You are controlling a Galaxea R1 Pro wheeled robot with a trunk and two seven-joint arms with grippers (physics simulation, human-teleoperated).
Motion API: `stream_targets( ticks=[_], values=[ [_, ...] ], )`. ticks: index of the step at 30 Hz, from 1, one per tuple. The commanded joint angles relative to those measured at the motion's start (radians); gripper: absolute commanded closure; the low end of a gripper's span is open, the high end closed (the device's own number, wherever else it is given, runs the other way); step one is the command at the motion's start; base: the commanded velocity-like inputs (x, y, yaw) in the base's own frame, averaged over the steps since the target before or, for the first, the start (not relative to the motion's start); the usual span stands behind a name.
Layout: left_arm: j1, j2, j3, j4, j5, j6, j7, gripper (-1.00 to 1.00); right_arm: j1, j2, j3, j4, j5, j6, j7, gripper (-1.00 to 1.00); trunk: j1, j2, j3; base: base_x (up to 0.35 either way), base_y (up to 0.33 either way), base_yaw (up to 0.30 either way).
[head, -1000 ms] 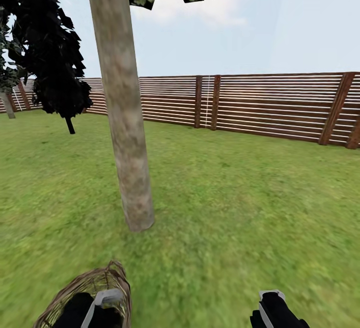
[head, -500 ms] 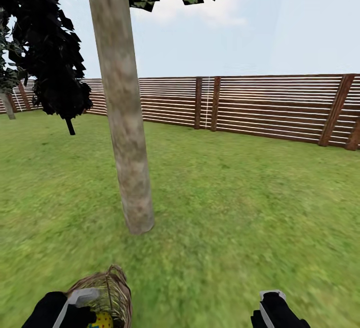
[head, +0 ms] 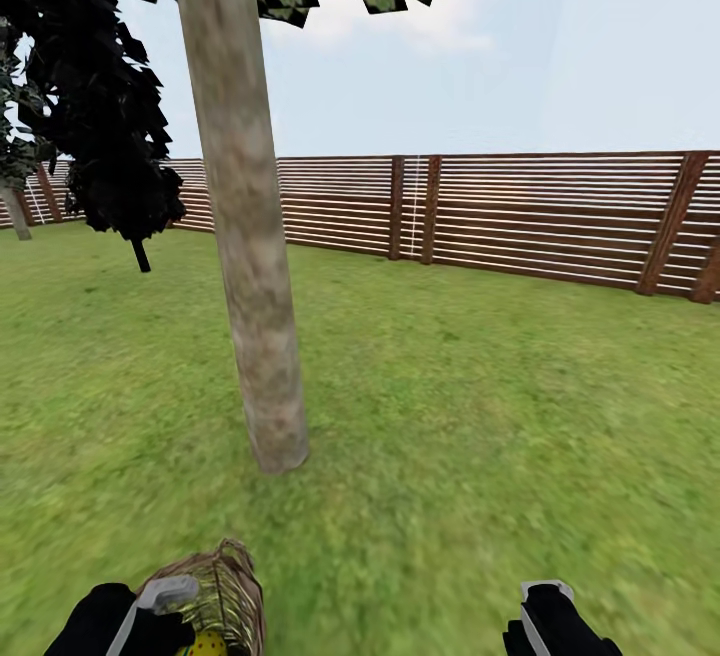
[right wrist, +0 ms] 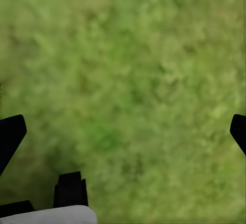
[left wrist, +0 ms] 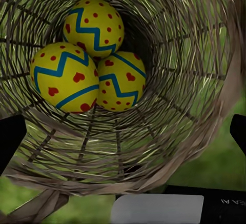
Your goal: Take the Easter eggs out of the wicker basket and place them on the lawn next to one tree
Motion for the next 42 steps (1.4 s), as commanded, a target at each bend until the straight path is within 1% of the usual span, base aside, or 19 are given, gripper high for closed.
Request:
stream_targets(
  ticks=[1,3,9,18,30,34,42],
  values=[
    [-0.001,-0.001,0.003,-0.001,-0.011,0.003,-0.009,-1.0,0.0,0.001,-0.003,-0.002,0.01,0.005,0.004,-1.0,-0.004,0.007,0.002,0.0,0.0,0.0],
    [-0.001,-0.001,0.003,-0.001,-0.011,0.003,-0.009,-1.0,0.0,0.001,-0.004,-0.002,0.01,0.005,0.004,-1.0,-0.012,0.021,0.008,0.0,0.0,0.0],
    [-0.001,-0.001,0.003,-0.001,-0.011,0.002,-0.009,-1.0,-0.001,-0.001,-0.004,-0.002,0.01,0.004,0.003,-1.0,-0.012,0.021,0.008,0.0,0.0,0.01],
    [-0.001,-0.002,0.004,-0.001,-0.01,0.002,-0.009,-1.0,0.0,-0.001,-0.004,-0.005,0.01,0.004,0.002,-1.0,-0.012,0.021,0.008,0.0,0.0,0.201],
    [-0.001,-0.004,0.002,-0.001,-0.009,0.0,-0.008,-1.0,-0.001,-0.001,-0.004,-0.005,0.01,0.004,0.002,-1.0,-0.012,0.021,0.008,0.001,0.0,0.014],
    [-0.001,-0.003,0.002,-0.001,-0.009,0.0,-0.008,-1.0,-0.001,-0.001,-0.004,-0.005,0.01,0.005,0.002,-1.0,-0.012,0.021,0.008,0.152,-0.107,0.0],
    [-0.001,-0.002,0.005,0.003,-0.009,0.001,-0.009,-1.0,-0.001,0.0,-0.003,-0.005,0.011,0.005,0.002,-1.0,-0.012,0.021,0.008,0.247,-0.219,0.0]
  ],
)
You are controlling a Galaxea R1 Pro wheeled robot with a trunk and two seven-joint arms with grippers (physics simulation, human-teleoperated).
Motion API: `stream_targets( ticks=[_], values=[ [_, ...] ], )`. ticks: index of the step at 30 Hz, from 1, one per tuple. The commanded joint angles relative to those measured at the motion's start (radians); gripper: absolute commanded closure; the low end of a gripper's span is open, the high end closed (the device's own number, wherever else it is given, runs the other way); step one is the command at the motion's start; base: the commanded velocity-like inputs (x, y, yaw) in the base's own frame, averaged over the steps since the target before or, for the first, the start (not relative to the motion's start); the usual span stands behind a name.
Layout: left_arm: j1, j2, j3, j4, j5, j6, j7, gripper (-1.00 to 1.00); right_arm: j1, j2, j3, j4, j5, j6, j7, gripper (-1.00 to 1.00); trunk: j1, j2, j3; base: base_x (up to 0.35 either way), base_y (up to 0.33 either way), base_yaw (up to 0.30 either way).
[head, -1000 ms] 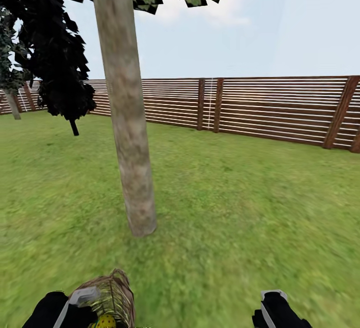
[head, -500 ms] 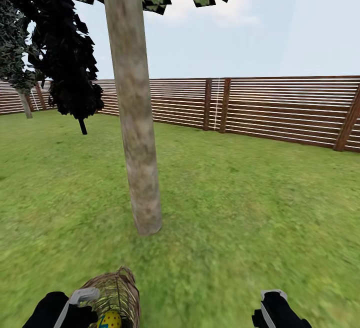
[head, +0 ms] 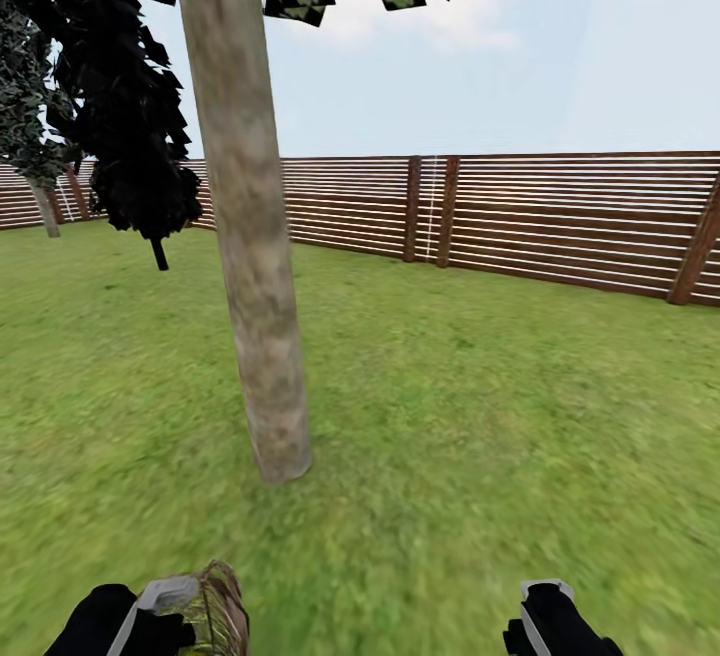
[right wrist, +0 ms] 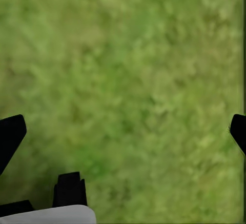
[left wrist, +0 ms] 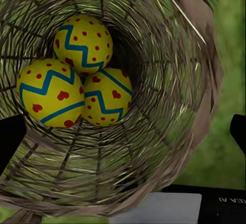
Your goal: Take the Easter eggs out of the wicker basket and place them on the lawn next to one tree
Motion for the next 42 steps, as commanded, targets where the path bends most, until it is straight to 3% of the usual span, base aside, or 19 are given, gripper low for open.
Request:
stream_targets(
  ticks=[1,12,26,33,37,42],
  values=[
    [-0.001,-0.001,0.003,-0.001,-0.011,0.004,-0.009,-1.0,0.0,0.001,-0.002,-0.001,0.009,0.005,0.004,-1.0,0.0,-0.001,-0.001,0.259,-0.234,0.0],
    [-0.001,-0.003,0.002,-0.001,-0.009,0.003,-0.008,-1.0,0.0,0.002,-0.001,0.002,0.009,0.003,0.003,-1.0,0.0,-0.001,-0.001,0.112,-0.102,0.015],
    [-0.001,-0.001,0.003,0.0,-0.011,0.003,-0.009,-1.0,0.0,0.002,0.0,0.002,0.012,0.002,-0.001,-1.0,0.0,-0.001,-0.001,0.001,-0.001,0.27],
    [-0.001,0.017,0.001,0.002,-0.02,0.004,-0.01,-1.0,0.0,-0.001,-0.003,0.002,0.01,0.003,0.004,-1.0,0.0,-0.001,-0.001,0.0,0.0,0.123],
    [-0.001,0.051,0.002,0.005,-0.017,0.004,-0.01,-1.0,0.0,-0.006,-0.005,-0.002,0.009,0.007,0.004,-1.0,0.0,-0.001,-0.001,0.0,0.0,0.006],
    [-0.001,0.054,-0.001,0.003,-0.015,0.01,-0.011,-1.0,0.0,-0.007,-0.005,-0.004,0.009,0.007,0.004,-1.0,0.0,-0.001,-0.001,0.0,0.0,0.0]
  ],
)
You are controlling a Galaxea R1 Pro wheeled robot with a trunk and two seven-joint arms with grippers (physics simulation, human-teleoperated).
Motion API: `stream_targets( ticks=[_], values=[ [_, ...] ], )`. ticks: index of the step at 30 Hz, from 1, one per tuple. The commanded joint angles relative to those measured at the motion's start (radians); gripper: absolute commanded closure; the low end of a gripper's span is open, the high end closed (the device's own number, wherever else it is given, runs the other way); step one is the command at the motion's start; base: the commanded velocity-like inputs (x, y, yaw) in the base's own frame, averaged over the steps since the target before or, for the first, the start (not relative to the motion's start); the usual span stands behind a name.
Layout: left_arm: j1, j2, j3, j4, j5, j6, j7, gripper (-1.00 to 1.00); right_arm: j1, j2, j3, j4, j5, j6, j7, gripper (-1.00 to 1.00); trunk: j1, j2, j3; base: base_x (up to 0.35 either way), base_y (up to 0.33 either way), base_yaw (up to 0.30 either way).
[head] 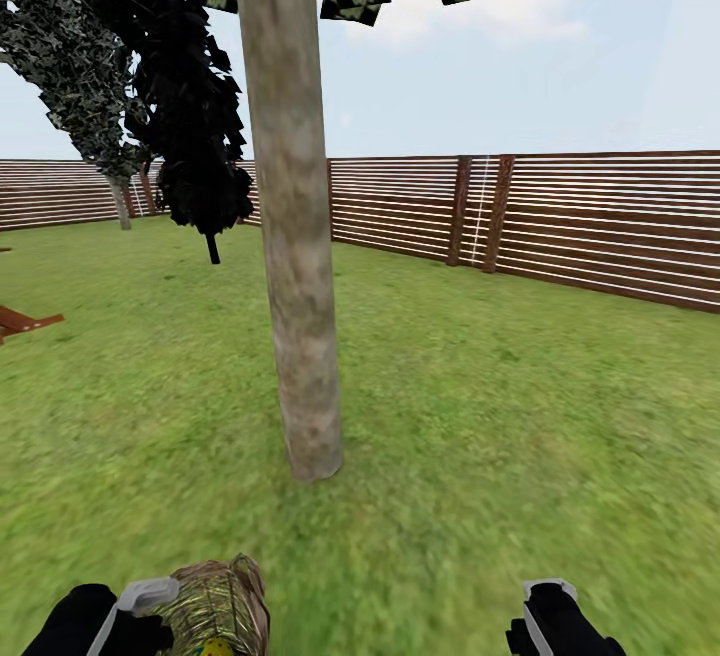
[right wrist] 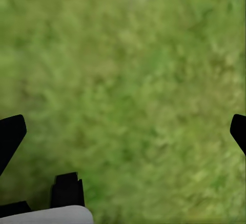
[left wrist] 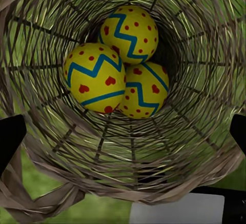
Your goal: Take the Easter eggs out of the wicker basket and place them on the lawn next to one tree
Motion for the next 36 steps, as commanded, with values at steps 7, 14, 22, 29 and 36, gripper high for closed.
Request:
stream_targets(
  ticks=[7,14,22,29,36],
  values=[
    [-0.001,0.007,0.006,-0.001,-0.013,0.009,-0.008,-1.0,-0.001,-0.012,-0.004,-0.005,0.008,0.006,0.004,-1.0,0.0,-0.001,-0.001,0.0,0.0,0.0],
    [-0.001,0.007,0.007,-0.003,-0.011,0.008,-0.009,-1.0,0.0,-0.019,-0.004,-0.005,0.008,0.006,0.004,-1.0,0.0,-0.001,-0.001,0.009,0.0,0.0],
    [-0.001,0.001,0.006,-0.003,-0.01,0.007,-0.008,-1.0,-0.001,-0.019,-0.004,-0.005,0.008,0.006,0.004,-1.0,0.0,-0.001,-0.001,0.189,-0.015,0.0],
    [-0.001,0.0,0.006,-0.001,-0.012,0.007,-0.008,-1.0,-0.001,-0.019,-0.004,-0.005,0.008,0.007,0.004,-1.0,0.0,-0.001,-0.001,0.017,-0.003,0.0],
    [-0.001,0.003,0.008,-0.002,-0.012,0.006,-0.008,-1.0,-0.001,-0.018,-0.003,-0.005,0.008,0.007,0.004,-1.0,0.011,-0.022,-0.01,0.001,0.0,0.0]
  ],
)
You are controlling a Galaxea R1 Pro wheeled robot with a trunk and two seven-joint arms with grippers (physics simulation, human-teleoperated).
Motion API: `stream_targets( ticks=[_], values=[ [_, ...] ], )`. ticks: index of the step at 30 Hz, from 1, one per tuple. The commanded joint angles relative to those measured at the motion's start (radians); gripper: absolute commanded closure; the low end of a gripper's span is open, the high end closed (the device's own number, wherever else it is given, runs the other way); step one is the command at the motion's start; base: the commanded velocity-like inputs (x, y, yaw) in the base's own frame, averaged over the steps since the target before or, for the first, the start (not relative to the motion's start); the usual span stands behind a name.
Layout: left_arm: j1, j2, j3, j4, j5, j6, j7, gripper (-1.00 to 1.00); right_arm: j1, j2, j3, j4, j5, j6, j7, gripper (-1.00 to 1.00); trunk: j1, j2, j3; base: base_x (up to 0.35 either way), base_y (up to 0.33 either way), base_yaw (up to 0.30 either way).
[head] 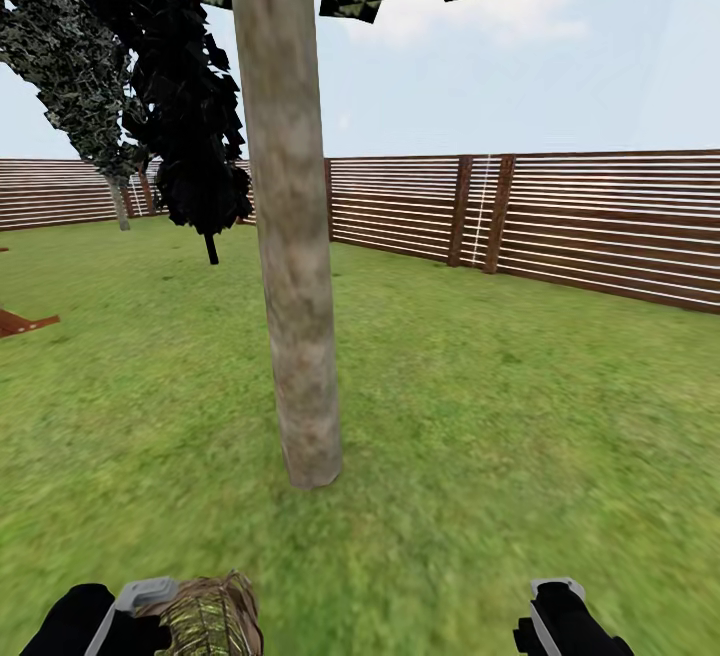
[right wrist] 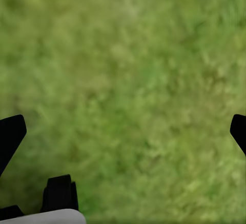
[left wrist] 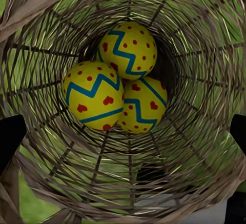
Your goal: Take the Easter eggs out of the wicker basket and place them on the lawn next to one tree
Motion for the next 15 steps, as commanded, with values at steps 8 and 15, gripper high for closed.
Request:
stream_targets(
  ticks=[8,15],
  values=[
    [-0.001,0.0,0.027,-0.002,-0.01,0.004,-0.009,-1.0,-0.001,-0.001,-0.004,-0.001,0.01,0.005,0.004,-1.0,0.031,-0.057,-0.026,0.0,0.0,0.0],
    [-0.001,-0.002,0.032,-0.001,-0.01,0.004,-0.009,-1.0,0.0,-0.001,-0.004,-0.001,0.01,0.005,0.004,-1.0,0.058,-0.106,-0.048,0.0,0.0,0.0]
  ],
)
